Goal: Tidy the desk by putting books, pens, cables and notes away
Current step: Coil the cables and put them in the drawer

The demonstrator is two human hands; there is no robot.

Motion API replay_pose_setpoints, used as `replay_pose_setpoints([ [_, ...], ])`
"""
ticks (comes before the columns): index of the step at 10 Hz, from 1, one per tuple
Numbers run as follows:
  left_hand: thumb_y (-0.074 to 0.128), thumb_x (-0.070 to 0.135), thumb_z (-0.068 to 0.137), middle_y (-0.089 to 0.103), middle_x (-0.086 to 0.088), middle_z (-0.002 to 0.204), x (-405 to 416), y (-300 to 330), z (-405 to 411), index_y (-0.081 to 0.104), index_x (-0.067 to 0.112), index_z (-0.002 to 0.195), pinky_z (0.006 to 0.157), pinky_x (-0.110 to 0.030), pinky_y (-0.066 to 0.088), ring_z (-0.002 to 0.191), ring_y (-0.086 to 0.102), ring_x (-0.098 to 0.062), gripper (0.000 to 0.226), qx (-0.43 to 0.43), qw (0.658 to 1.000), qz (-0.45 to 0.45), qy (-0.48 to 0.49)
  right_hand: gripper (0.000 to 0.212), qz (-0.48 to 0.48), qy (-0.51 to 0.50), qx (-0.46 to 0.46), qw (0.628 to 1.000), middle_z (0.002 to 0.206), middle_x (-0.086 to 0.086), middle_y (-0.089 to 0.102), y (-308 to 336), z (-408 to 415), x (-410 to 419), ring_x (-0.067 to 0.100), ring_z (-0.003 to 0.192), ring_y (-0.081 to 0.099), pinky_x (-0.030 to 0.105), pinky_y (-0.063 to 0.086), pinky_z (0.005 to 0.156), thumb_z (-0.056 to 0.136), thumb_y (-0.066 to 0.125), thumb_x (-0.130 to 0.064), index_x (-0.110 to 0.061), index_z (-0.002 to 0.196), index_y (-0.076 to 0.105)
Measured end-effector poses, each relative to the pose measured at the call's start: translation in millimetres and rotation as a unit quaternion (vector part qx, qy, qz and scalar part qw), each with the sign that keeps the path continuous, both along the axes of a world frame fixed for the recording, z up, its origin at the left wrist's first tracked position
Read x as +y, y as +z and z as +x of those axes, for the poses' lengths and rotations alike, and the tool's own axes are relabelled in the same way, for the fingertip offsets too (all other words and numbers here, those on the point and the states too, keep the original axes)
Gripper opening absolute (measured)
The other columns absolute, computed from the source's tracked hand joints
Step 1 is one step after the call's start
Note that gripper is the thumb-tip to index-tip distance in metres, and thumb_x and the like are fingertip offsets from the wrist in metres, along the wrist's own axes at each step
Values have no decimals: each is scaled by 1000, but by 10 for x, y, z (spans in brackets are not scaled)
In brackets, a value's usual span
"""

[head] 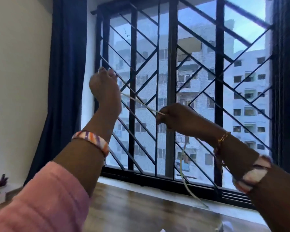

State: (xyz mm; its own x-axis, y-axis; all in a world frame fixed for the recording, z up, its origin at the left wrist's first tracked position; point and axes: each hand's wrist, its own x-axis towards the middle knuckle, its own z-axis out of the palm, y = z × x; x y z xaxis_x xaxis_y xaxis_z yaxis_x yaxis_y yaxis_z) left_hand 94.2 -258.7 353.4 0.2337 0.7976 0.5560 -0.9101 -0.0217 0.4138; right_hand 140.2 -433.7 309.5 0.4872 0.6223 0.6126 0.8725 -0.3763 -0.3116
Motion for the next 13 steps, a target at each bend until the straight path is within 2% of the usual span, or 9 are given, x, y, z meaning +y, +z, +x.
replay_pose_setpoints([
  [1,43,13,96,66,-24,85,94,-293,-41,58,-4,96,62,-32,41,69,60,-32,23,144,778,372,485,23,57,9,-89,994,55,-8,49,20,-79,-123,7,49,44,18,32,47,94,52,-24,-16,83,70],
  [2,43,15,97,68,-16,86,-28,-528,-409,58,3,106,65,-33,46,78,64,-33,22,266,625,554,481,25,137,22,-149,979,53,-2,55,48,-111,-184,6,46,44,21,33,48,93,54,-29,-14,83,72],
  [5,40,35,95,35,8,45,-214,-636,-1818,50,14,61,37,-11,28,35,32,-3,42,275,897,266,-220,42,137,170,102,970,38,-9,41,-191,-752,459,2,35,34,16,27,39,87,54,-46,-22,55,65],
  [7,37,11,98,55,-4,55,353,-409,-2150,54,3,60,37,-11,44,36,54,-8,42,64,966,-117,-221,32,-22,279,183,942,46,-5,40,-298,-1256,915,8,39,30,15,25,37,92,54,-33,-16,67,63],
  [9,35,16,98,47,-10,67,1272,-569,-2137,39,11,66,62,-35,47,57,50,-20,33,43,973,-143,175,18,-65,293,79,951,45,-12,38,-305,-1177,1307,1,40,34,14,30,41,91,57,-24,-21,74,63],
  [10,40,24,97,61,-26,82,1659,-739,-2033,55,5,80,69,-44,42,74,59,-41,29,316,688,194,624,15,-52,281,-21,958,44,-11,39,-269,-1078,1618,1,42,35,15,30,47,90,57,-29,-27,77,65],
  [11,33,32,96,64,-21,74,1895,-800,-2017,58,0,92,50,-38,47,60,61,-39,41,353,425,504,664,15,25,252,-85,964,45,-8,42,-163,-879,1826,2,41,38,13,30,46,89,59,-28,-29,76,65],
  [12,23,48,95,57,-13,61,1798,-777,-1941,55,5,75,47,-28,37,52,56,-29,57,426,447,557,556,16,107,207,-127,964,51,-2,50,-51,-557,2005,5,47,43,26,38,53,85,61,-36,-30,70,64],
  [13,30,56,87,52,-3,48,1529,-684,-1892,54,1,62,44,-16,39,42,46,-13,65,478,696,481,238,38,138,177,-112,968,50,2,48,-19,-324,2168,13,48,42,29,35,52,81,58,-53,-20,65,65],
])
